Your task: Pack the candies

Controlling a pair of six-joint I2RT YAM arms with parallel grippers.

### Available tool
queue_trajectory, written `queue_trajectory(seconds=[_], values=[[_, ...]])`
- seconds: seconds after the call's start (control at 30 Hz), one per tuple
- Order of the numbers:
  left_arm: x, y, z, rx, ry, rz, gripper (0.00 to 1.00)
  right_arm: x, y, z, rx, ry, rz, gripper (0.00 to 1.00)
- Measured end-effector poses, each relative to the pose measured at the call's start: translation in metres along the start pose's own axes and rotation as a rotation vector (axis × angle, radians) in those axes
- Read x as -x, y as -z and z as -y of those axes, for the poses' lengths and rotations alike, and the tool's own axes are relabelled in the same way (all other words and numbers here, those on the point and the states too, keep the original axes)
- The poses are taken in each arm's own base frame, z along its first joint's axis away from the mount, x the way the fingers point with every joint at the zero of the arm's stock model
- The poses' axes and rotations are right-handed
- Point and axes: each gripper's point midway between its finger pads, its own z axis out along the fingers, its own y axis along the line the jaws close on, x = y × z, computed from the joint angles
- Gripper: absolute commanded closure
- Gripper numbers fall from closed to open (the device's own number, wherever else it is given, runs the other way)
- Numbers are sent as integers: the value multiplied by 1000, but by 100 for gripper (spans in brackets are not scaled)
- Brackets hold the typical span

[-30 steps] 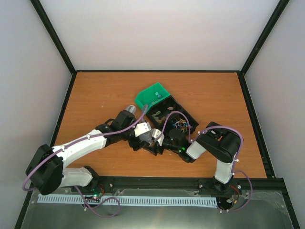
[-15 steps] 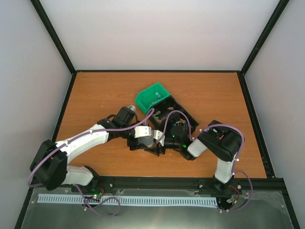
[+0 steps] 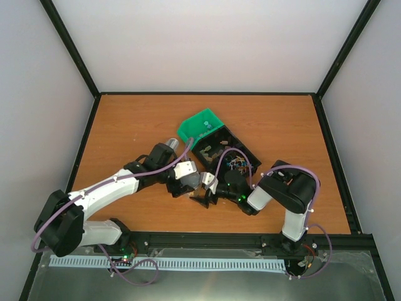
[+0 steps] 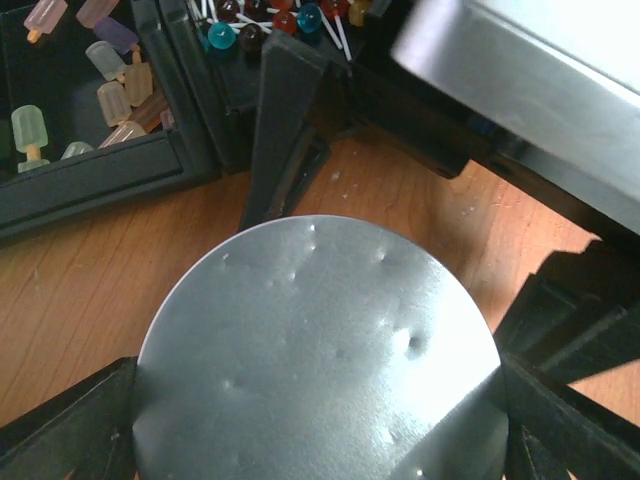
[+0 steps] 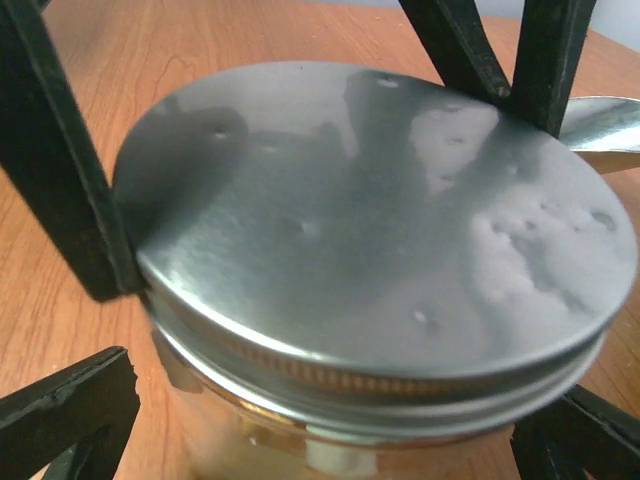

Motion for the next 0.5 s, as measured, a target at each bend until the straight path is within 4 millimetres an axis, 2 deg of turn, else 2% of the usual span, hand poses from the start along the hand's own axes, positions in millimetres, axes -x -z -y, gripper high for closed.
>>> queue_trajectory(seconds=[0.23,0.33,0.43,0.5], values=[[2,-1,-4,24,55,10,19,5,-13,4,-49,-17,3,2],[3,-1,-3,21,65,14,19,4,-18,7,-58,-16,5,10],[3,-1,-1,7,49,14,19,4,-19,8,-62,-13,9,25],[2,-1,2,-5,17,9,20,4,-19,7,-61,-13,10,29]])
